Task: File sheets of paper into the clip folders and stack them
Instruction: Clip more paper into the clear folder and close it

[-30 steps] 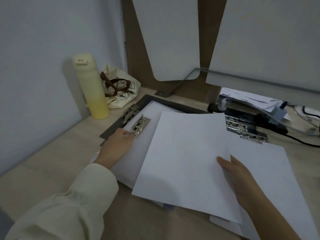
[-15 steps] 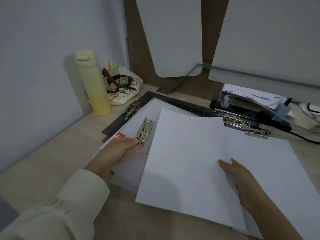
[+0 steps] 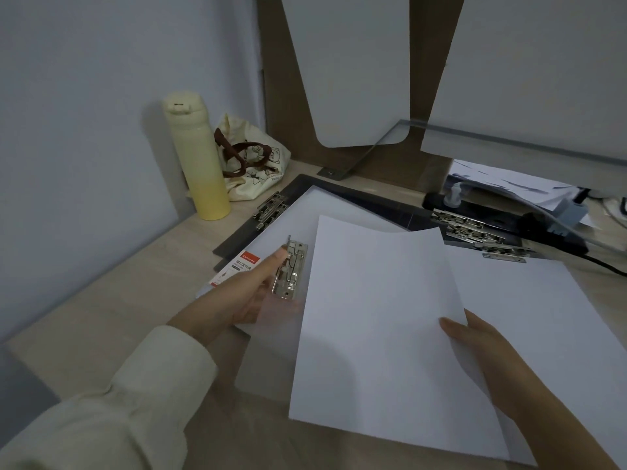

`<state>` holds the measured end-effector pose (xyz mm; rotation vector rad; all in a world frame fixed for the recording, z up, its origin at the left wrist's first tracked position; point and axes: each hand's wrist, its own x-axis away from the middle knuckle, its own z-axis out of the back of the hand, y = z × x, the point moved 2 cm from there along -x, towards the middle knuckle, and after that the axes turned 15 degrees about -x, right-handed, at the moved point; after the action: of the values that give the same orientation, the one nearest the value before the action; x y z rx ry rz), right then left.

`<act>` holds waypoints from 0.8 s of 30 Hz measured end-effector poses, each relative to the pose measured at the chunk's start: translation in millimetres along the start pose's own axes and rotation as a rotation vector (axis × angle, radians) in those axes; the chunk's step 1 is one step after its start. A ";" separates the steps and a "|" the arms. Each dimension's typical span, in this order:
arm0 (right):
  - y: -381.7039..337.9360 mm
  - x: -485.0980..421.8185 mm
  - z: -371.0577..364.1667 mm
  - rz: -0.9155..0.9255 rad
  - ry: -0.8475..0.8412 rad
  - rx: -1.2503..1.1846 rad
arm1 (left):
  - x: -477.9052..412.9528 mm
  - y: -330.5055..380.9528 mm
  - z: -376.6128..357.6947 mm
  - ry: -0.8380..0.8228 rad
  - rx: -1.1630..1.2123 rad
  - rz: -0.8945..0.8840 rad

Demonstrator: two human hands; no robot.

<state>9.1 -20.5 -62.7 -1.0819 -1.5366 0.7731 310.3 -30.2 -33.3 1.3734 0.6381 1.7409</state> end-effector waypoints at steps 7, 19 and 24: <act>1.4 1.8 1.0 0.002 0.001 -0.023 | -25.8 36.0 3.0 0.112 -0.058 -0.206; 2.6 1.8 -4.6 0.023 -0.010 -0.081 | -51.8 26.3 -2.8 0.234 -0.240 -0.300; 5.3 -7.2 -18.3 0.026 0.040 -0.072 | -51.9 23.0 -1.9 0.227 -0.203 -0.295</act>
<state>28.3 -26.2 -65.8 -1.1655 -1.5294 0.7142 306.1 -85.8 -44.0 0.9014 0.7256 1.6805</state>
